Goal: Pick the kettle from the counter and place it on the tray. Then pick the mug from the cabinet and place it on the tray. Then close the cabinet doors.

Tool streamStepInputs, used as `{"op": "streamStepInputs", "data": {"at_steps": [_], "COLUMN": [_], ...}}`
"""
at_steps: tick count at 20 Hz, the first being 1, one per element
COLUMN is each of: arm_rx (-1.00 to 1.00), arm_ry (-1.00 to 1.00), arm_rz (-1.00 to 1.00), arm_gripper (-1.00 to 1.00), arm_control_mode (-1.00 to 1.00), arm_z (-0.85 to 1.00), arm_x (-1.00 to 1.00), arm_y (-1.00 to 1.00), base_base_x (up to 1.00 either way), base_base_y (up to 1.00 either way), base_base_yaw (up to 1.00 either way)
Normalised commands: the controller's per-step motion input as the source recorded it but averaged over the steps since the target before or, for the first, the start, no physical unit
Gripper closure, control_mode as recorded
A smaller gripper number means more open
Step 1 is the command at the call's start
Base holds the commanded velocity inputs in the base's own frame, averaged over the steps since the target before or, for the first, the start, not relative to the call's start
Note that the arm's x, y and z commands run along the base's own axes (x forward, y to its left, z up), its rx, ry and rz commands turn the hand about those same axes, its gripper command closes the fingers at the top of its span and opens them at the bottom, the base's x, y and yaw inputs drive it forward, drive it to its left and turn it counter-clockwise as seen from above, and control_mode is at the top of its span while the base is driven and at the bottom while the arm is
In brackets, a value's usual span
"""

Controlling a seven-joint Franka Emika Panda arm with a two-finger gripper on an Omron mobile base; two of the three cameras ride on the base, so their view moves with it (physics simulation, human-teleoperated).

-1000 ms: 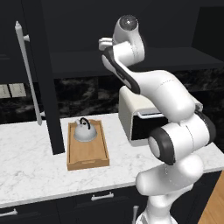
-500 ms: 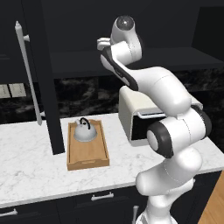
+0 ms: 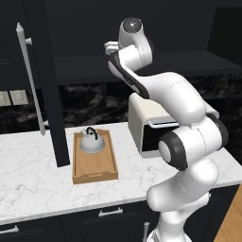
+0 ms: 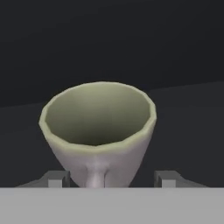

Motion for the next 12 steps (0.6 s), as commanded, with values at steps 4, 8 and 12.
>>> {"op": "streamStepInputs", "data": {"at_steps": [4,8,12], "arm_rx": [-0.03,-0.01,0.0], "arm_ry": [-0.02,-0.03,-0.03], "arm_rz": [-0.07,-0.03,0.0], "arm_gripper": [1.0,1.0,1.0], "arm_control_mode": [-1.0,-1.0,-1.0], "arm_z": [-0.12,-0.03,0.0], "arm_x": [0.0,-0.02,-0.27], "arm_y": [0.0,0.0,0.0], "base_base_x": [0.0,0.0,0.0], "base_base_y": [0.0,0.0,0.0], "base_base_yaw": [0.0,0.0,0.0]}}
